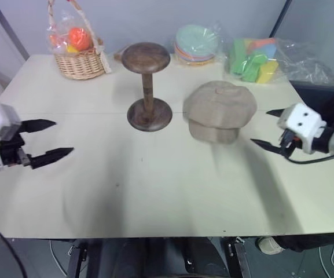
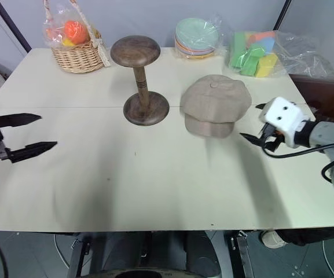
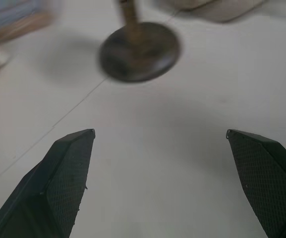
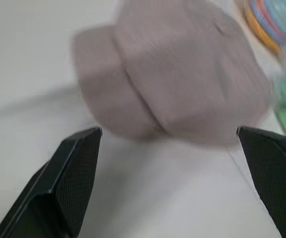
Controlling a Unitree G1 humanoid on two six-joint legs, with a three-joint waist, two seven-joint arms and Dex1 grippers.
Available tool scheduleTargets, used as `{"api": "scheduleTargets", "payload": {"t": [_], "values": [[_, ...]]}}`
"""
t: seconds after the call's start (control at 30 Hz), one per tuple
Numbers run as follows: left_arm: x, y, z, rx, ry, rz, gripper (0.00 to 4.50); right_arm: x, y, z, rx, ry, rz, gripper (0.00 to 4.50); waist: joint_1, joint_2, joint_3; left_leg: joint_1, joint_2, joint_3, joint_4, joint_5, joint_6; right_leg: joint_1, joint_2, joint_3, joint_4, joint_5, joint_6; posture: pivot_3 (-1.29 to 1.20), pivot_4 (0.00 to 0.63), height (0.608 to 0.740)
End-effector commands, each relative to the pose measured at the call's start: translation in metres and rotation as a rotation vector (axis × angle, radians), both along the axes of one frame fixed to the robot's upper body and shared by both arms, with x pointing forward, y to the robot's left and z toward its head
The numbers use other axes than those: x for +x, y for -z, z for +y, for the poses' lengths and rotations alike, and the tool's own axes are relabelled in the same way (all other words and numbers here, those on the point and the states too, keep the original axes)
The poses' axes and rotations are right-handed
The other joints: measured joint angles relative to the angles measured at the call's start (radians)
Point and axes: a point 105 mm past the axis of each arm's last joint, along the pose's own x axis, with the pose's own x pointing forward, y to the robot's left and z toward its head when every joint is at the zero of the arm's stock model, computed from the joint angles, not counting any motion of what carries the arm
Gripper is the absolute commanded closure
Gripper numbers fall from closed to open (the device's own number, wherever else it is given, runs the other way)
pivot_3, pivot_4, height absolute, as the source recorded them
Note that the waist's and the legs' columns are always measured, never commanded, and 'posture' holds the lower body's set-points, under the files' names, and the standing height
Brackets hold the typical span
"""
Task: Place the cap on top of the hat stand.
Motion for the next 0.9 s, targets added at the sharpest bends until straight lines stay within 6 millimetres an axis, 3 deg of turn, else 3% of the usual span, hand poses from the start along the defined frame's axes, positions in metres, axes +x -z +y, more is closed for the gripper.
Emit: {"api": "scheduleTargets", "payload": {"t": [0.03, 0.13, 0.33, 0.53, 0.7, 0.9], "values": [[-0.006, -0.002, -0.033, 0.022, 0.157, 0.032, 0.04, -0.005, 0.008, 0.031, -0.087, -0.020, -0.092, 0.00, -0.001, 0.000, 0.000, 0.000, 0.000, 0.000, 0.000, 0.000, 0.000, 0.000, 0.000, 0.000, 0.000, 0.000, 0.000, 0.00, 0.150, 0.740], [-0.011, 0.002, -0.059, 0.026, 0.288, 0.072, 0.04, -0.002, 0.033, 0.048, -0.172, 0.009, -0.167, 0.00, 0.000, -0.001, 0.000, 0.000, -0.001, 0.000, 0.001, 0.000, 0.000, 0.000, 0.000, 0.000, 0.001, 0.000, 0.000, 0.00, 0.150, 0.740], [-0.009, -0.003, -0.081, 0.008, 0.404, 0.093, 0.04, 0.000, 0.079, 0.067, -0.223, 0.064, -0.170, 0.00, 0.001, -0.001, 0.000, -0.001, -0.004, 0.000, 0.002, 0.000, 0.000, -0.001, 0.001, 0.000, 0.002, 0.000, 0.000, 0.00, 0.150, 0.740], [0.000, -0.012, -0.094, -0.016, 0.440, 0.070, 0.04, 0.046, 0.084, 0.061, -0.347, 0.210, -0.362, 0.00, -0.013, -0.003, -0.001, 0.001, -0.004, 0.000, 0.003, 0.000, 0.000, 0.000, 0.001, 0.000, 0.004, 0.000, 0.000, 0.00, 0.150, 0.740], [0.006, -0.014, -0.097, -0.024, 0.439, 0.054, 0.04, 0.068, 0.097, 0.062, -0.394, 0.225, -0.414, 0.00, -0.022, -0.005, -0.003, 0.001, -0.004, -0.001, 0.002, 0.000, 0.000, 0.000, 0.001, 0.000, 0.005, 0.000, 0.000, 0.00, 0.150, 0.740], [0.010, -0.017, -0.097, -0.028, 0.429, 0.036, 0.04, 0.089, 0.097, 0.066, -0.384, 0.235, -0.444, 0.00, -0.027, -0.006, -0.003, 0.003, -0.004, -0.001, 0.003, 0.000, 0.000, 0.001, 0.001, 0.000, 0.008, 0.000, 0.000, 0.00, 0.150, 0.740]]}}
